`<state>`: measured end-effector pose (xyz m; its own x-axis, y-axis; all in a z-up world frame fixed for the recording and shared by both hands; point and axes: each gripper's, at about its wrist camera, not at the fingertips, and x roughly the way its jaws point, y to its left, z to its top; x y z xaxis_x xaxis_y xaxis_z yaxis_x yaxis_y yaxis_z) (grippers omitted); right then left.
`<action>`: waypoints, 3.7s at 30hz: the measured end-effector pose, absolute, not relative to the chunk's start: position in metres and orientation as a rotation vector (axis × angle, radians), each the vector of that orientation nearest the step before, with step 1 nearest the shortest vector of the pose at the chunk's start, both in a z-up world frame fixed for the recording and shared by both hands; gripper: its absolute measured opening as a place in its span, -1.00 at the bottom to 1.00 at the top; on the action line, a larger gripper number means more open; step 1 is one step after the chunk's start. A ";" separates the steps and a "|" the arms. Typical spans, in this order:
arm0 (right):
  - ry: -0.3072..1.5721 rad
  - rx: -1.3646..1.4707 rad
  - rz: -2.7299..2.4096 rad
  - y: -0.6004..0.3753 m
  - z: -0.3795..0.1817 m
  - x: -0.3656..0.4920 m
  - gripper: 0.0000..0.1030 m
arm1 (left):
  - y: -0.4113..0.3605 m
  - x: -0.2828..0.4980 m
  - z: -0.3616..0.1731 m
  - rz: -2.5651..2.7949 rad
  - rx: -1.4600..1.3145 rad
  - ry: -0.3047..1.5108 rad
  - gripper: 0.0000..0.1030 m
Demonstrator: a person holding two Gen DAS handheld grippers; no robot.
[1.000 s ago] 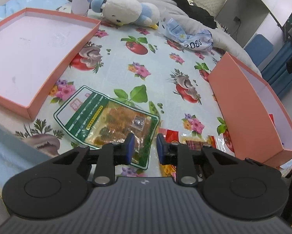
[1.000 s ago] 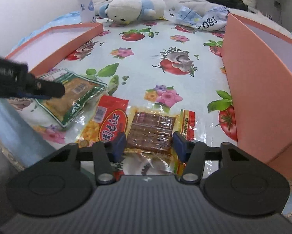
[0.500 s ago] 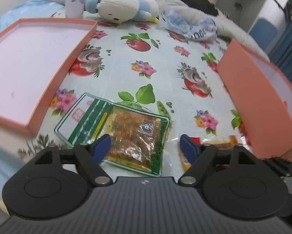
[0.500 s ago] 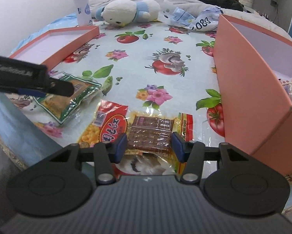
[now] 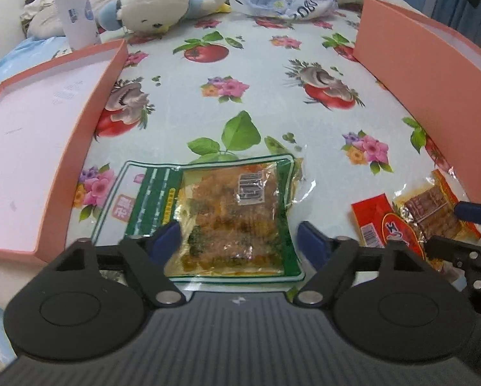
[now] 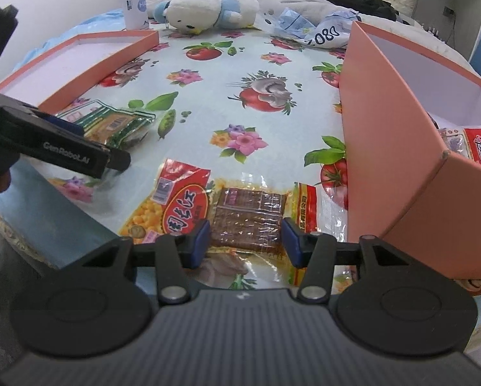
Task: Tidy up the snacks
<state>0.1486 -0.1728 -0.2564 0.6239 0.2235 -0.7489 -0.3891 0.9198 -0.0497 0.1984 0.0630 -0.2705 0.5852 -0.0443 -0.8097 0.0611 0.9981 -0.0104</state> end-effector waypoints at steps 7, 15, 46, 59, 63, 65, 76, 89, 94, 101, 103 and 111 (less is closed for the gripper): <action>0.809 -0.177 0.369 -0.174 -0.246 0.145 -0.03 | 0.056 0.192 -0.258 -0.078 0.042 0.930 -0.15; 0.822 -0.175 0.390 -0.170 -0.242 0.144 -0.76 | 0.060 0.175 -0.238 -0.031 -0.098 0.877 -0.42; 0.918 0.457 0.088 -0.259 -0.268 0.143 0.10 | 0.010 0.196 -0.269 -0.317 -0.249 0.888 -0.52; 0.874 0.716 0.217 -0.256 -0.277 0.149 0.33 | 0.025 0.200 -0.275 -0.342 -0.367 0.897 -0.52; 0.837 0.758 0.218 -0.258 -0.279 0.150 0.33 | 0.027 0.199 -0.276 -0.344 -0.379 0.894 -0.52; 0.835 0.744 0.219 -0.256 -0.278 0.150 0.31 | 0.028 0.199 -0.276 -0.346 -0.386 0.895 -0.52; 0.861 0.623 0.043 -0.256 -0.278 0.155 -1.00 | 0.028 0.198 -0.277 -0.344 -0.384 0.889 -0.52; 0.769 0.503 0.200 -0.241 -0.222 0.150 -0.94 | 0.034 0.185 -0.229 -0.199 -0.372 0.851 -0.66; 0.748 0.455 0.251 -0.231 -0.194 0.156 -0.94 | 0.035 0.180 -0.206 -0.158 -0.381 0.829 -0.73; 0.742 0.380 0.303 -0.230 -0.159 0.166 -0.94 | 0.034 0.177 -0.181 -0.158 -0.402 0.784 -0.77; 0.731 0.377 0.318 -0.235 -0.150 0.167 -0.94 | 0.037 0.180 -0.182 -0.157 -0.443 0.798 -0.77; 0.741 0.350 0.327 -0.242 -0.131 0.174 -0.94 | 0.024 0.186 -0.171 -0.176 -0.423 0.783 -0.77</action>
